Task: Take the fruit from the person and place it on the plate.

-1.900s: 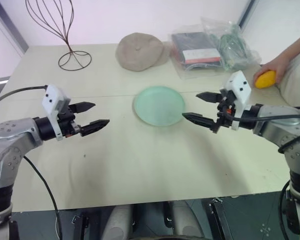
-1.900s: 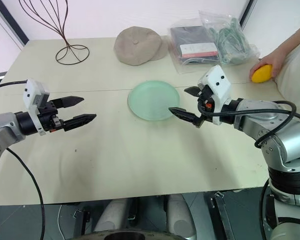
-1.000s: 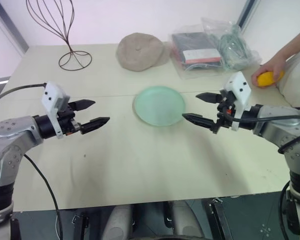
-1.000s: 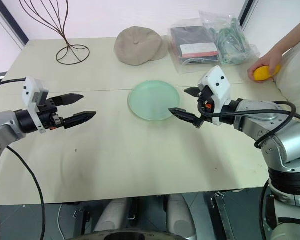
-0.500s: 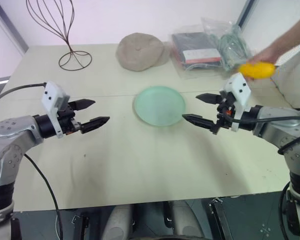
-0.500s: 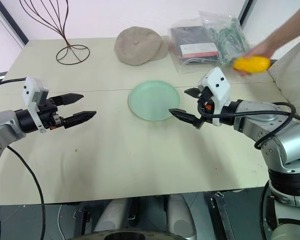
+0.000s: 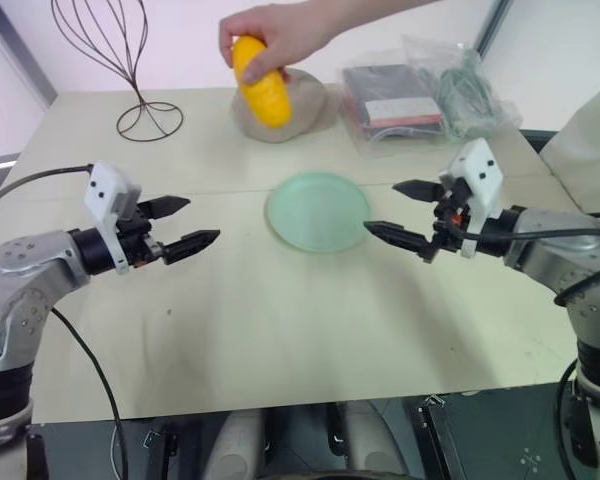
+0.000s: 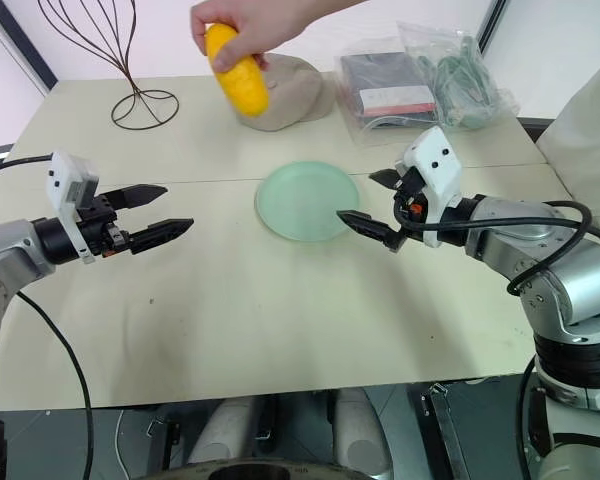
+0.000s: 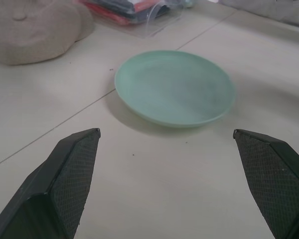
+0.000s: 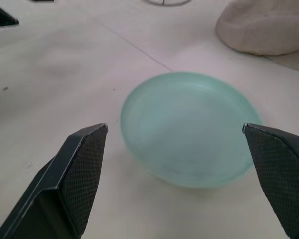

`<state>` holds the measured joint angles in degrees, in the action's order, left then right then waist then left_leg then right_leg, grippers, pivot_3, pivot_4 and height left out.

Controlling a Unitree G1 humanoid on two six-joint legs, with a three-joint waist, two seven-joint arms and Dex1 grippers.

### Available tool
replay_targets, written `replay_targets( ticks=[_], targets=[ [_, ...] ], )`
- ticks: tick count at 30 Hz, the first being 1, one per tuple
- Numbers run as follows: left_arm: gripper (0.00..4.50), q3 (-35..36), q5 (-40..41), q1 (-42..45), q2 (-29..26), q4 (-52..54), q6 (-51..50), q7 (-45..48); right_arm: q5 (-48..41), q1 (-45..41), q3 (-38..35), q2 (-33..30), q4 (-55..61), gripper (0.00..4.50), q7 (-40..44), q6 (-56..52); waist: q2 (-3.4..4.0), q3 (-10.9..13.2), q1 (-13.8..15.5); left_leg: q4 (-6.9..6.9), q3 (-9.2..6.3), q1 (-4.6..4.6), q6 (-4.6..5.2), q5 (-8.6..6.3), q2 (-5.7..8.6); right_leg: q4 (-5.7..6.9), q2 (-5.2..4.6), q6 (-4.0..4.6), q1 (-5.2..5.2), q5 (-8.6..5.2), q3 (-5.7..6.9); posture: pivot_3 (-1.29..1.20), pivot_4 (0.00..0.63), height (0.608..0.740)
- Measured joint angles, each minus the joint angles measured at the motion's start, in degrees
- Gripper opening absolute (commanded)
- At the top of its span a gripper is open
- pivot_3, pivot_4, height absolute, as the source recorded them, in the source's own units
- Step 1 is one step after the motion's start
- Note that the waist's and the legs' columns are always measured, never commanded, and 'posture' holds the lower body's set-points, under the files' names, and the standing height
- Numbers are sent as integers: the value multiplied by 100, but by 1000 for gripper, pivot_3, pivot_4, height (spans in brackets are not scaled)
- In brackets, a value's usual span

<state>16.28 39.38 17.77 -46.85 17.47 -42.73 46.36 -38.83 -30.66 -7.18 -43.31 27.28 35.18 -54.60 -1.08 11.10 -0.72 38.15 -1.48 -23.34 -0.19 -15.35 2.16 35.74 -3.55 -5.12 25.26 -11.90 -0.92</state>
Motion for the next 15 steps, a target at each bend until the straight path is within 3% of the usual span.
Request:
replay_targets(
  ticks=[15],
  targets=[
    [4500,361,867,1686,1595,-1014,-578,-1727,-79,-362,62,256,3,4438,-236,-10,-6,-3,4,12,-1,5,-1,1,5,26,2,-1,-1,1,1,0,150,740]
  ],
)
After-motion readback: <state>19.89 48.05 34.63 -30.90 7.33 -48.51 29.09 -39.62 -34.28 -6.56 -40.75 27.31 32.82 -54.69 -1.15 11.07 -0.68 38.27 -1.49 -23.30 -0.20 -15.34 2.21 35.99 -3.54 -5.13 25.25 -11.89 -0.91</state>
